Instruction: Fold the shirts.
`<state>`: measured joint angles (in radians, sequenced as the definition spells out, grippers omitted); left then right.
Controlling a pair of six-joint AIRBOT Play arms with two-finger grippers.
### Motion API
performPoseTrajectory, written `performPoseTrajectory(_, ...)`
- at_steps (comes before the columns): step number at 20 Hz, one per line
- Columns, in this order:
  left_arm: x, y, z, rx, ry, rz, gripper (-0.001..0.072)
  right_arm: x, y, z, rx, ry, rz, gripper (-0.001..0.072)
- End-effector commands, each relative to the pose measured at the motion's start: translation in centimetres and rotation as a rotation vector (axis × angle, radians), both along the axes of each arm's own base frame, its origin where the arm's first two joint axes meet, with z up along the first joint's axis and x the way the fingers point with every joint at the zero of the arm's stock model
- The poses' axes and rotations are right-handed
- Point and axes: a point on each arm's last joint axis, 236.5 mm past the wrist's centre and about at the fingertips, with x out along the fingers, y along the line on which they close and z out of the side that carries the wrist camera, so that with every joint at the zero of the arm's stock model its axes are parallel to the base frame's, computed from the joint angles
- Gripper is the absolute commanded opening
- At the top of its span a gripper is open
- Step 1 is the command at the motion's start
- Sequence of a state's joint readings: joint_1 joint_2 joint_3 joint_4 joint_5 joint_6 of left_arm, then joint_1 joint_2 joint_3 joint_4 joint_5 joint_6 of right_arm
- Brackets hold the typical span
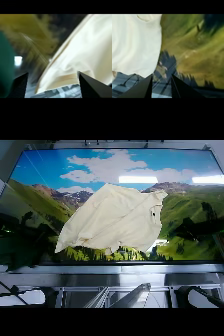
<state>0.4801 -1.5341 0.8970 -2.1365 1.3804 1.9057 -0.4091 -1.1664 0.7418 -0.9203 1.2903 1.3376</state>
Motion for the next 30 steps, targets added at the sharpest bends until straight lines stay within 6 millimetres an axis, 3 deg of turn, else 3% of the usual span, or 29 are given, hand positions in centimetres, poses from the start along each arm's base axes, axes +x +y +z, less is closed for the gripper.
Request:
performPoseTrajectory(1, 0.2, -1.5, -3.3, 0.003, 0.037, -0.050, 0.0687, -2.8, 1.3, -0.3, 0.013, 0.015, -0.023, 0.0284)
performPoseTrajectory(2, 0.9, -2.2, -3.4, -0.019, 0.025, -0.030, 0.0454, -3.2, 1.6, -0.3, 0.016, 0.025, -0.032, 0.0285)
performPoseTrajectory(3, 1.6, -3.0, -3.4, -0.039, 0.015, -0.009, 0.0285, -3.7, 1.8, -0.4, 0.021, 0.031, -0.032, 0.0286)
performPoseTrajectory(4, 2.1, -3.7, -3.4, -0.065, 0.010, 0.005, 0.0216, -4.4, 2.1, -0.5, 0.029, 0.046, -0.029, 0.0320)
performPoseTrajectory(5, 2.0, -4.3, -3.3, -0.082, 0.006, -0.010, 0.0209, -5.0, 2.4, -0.7, 0.040, 0.069, -0.033, 0.0447)
performPoseTrajectory(6, 1.9, -4.5, -3.1, -0.090, 0.001, -0.029, 0.0119, -5.7, 2.7, -1.1, 0.050, 0.093, -0.041, 0.0503)
performPoseTrajectory(7, 1.9, -4.8, -2.9, -0.104, -0.006, -0.041, 0.0021, -6.4, 3.0, -1.8, 0.059, 0.123, -0.057, 0.0501)
performPoseTrajectory(10, 1.8, -4.7, -2.2, -0.144, -0.011, -0.028, 0.0021, -7.9, 3.7, -4.3, 0.075, 0.174, -0.121, 0.0501)
performPoseTrajectory(14, 1.6, -4.2, -1.7, -0.172, -0.001, -0.003, 0.0020, -6.3, 5.9, -6.4, 0.156, 0.090, -0.207, 0.0501)
performPoseTrajectory(21, 1.6, -4.2, -1.7, -0.171, -0.001, -0.003, 0.0020, -4.2, 13.3, -9.5, 0.263, 0.092, -0.183, 0.0500)
performPoseTrajectory(22, 1.6, -4.2, -1.7, -0.172, -0.001, -0.003, 0.0021, -3.6, 14.2, -9.4, 0.303, 0.073, -0.186, 0.0400)
performPoseTrajectory(24, 1.6, -4.3, -1.3, -0.182, -0.001, -0.009, 0.0020, -2.0, 15.9, -7.0, 0.425, -0.013, -0.167, 0.0100)
performPoseTrajectory(26, 2.2, -4.7, 1.1, -0.234, -0.024, -0.046, 0.0019, -0.9, 17.4, -2.7, 0.551, -0.108, -0.105, 0.0024)
performPoseTrajectory(28, 4.8, -5.8, 6.9, -0.322, -0.187, -0.058, 0.0019, 0.2, 18.4, 4.1, 0.663, -0.262, -0.008, 0.0024)
performPoseTrajectory(29, 6.3, -6.5, 11.1, -0.371, -0.305, -0.059, 0.0019, 0.9, 18.2, 9.0, 0.718, -0.383, 0.035, 0.0024)
performPoseTrajectory(30, 7.3, -7.3, 16.6, -0.425, -0.444, -0.075, 0.0019, 1.7, 17.3, 14.7, 0.752, -0.538, 0.061, 0.0024)
